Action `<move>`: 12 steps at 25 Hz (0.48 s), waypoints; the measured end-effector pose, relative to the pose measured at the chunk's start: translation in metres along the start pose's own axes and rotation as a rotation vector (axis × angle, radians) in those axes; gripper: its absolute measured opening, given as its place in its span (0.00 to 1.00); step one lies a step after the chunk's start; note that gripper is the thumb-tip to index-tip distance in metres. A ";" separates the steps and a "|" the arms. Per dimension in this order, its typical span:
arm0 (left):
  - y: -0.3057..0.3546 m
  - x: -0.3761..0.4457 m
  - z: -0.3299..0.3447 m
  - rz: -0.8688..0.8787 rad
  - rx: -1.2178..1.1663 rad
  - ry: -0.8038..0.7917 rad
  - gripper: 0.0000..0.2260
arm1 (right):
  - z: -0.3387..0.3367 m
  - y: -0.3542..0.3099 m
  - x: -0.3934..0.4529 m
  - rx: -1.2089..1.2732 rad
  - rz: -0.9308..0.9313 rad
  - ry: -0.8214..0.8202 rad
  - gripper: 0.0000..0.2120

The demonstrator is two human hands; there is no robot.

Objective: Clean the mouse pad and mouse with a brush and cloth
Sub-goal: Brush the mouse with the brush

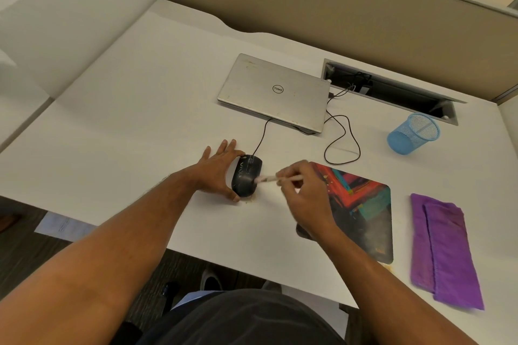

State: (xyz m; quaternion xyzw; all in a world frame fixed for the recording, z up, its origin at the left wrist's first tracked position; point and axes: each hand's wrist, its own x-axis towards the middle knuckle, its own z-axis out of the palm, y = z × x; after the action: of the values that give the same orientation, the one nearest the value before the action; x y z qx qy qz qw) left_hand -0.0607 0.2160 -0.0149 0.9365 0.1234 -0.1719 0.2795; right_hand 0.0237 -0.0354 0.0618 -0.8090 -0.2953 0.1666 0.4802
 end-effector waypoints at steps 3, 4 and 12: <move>-0.001 0.001 0.001 0.001 0.005 -0.001 0.58 | 0.007 0.002 0.031 0.224 0.318 0.213 0.03; -0.002 0.002 0.002 0.000 0.007 0.001 0.58 | 0.010 0.005 0.036 0.284 0.397 0.227 0.02; 0.000 -0.001 0.001 0.009 0.003 0.014 0.57 | 0.007 0.022 -0.011 0.317 0.343 0.122 0.04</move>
State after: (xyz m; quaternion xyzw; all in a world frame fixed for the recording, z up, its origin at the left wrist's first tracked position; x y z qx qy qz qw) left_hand -0.0620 0.2147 -0.0153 0.9387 0.1208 -0.1640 0.2780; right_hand 0.0189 -0.0457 0.0391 -0.7702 -0.0943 0.2409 0.5830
